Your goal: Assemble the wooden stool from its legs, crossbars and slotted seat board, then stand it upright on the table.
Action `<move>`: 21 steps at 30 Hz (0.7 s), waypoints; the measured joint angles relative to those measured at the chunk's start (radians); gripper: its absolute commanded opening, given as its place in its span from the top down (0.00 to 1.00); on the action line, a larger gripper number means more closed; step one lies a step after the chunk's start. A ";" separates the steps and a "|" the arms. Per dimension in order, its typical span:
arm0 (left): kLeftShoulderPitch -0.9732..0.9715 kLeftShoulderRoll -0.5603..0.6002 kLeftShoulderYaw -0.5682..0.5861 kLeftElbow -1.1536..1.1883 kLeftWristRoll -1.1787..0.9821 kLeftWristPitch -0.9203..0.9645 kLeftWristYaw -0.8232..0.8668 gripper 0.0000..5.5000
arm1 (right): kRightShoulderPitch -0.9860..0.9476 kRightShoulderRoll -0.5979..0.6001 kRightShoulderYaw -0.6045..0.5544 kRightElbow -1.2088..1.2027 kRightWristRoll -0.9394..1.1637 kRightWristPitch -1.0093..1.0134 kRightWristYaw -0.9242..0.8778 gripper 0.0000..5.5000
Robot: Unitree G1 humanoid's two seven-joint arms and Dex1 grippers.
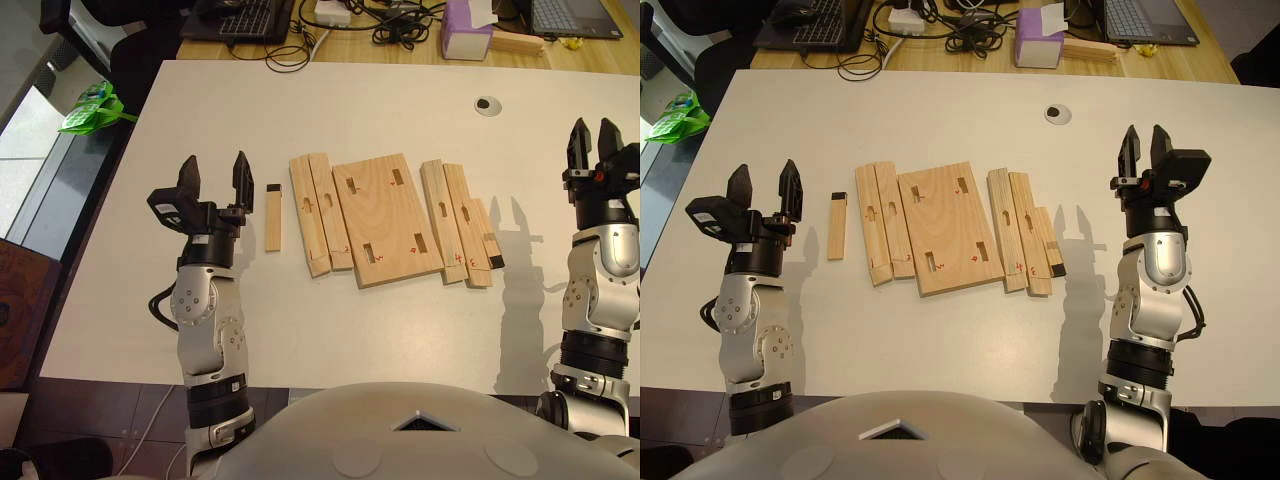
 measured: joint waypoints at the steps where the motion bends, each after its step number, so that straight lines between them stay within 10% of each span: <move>1: 0.000 0.000 0.000 0.000 0.000 0.000 0.000 0.30 | 0.000 0.001 0.000 0.000 0.000 -0.001 0.000 0.69; 21: -0.003 0.005 -0.001 0.009 -0.001 0.000 0.001 0.30 | 0.000 0.005 0.007 0.001 -0.001 -0.016 -0.007 0.69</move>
